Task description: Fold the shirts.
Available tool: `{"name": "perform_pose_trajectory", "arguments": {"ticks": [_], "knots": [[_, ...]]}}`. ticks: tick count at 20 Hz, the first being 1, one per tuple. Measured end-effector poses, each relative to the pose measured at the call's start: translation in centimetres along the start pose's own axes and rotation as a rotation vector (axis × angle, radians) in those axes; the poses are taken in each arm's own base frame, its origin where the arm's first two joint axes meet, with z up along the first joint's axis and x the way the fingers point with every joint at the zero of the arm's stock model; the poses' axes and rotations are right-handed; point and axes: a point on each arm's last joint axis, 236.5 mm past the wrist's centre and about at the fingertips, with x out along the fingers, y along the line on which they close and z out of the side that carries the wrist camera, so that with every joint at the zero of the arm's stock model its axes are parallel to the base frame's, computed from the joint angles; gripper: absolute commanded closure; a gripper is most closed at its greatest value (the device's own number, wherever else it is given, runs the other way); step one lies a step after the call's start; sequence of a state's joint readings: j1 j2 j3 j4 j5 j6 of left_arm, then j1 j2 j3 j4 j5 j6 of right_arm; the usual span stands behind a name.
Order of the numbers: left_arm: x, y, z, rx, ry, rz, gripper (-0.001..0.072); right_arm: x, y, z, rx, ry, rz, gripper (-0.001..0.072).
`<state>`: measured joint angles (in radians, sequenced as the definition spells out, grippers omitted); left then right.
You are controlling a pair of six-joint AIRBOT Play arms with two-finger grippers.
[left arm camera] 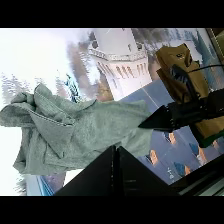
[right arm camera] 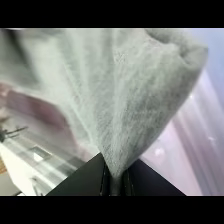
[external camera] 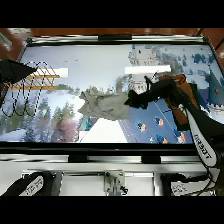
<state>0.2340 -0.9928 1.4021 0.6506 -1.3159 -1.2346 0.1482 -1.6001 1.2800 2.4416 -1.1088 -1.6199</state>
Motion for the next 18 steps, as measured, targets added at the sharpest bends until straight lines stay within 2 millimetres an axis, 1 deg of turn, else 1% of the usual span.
{"name": "perform_pose_trajectory", "arguments": {"ticks": [2,3,6,8,9,11,13,16,18], "knots": [[0.0,0.0,0.0,0.0,-0.001,0.0,0.0675,-4.4,4.2,2.6,-0.079,-0.093,0.055,0.0643],[0.0,0.0,0.0,0.0,-0.002,0.0,0.0675,-7.0,6.4,3.9,-0.113,-0.149,0.082,0.0643],[0.0,0.0,0.1,0.004,-0.003,0.001,0.0675,-14.4,11.8,6.5,-0.181,-0.302,0.145,0.0643],[0.0,0.0,0.1,0.008,-0.002,0.001,0.0674,-18.4,14.3,7.6,-0.206,-0.388,0.175,0.0643],[0.0,0.0,0.1,0.009,-0.002,0.0,0.0674,-20.1,15.2,8.1,-0.213,-0.426,0.186,0.0643],[0.0,0.0,0.1,0.012,-0.003,0.001,0.0674,-23.1,16.3,9.0,-0.222,-0.504,0.203,0.0643],[0.0,0.0,0.0,0.015,-0.002,0.0,0.0674,-25.5,16.6,10.3,-0.217,-0.583,0.214,0.0643],[0.0,0.0,0.1,0.017,-0.002,0.001,0.0675,-28.7,16.2,12.6,-0.199,-0.71,0.216,0.0643],[0.0,0.0,0.0,0.018,-0.002,0.001,0.0675,-30.3,15.2,14.4,-0.177,-0.784,0.212,0.0643]]}}
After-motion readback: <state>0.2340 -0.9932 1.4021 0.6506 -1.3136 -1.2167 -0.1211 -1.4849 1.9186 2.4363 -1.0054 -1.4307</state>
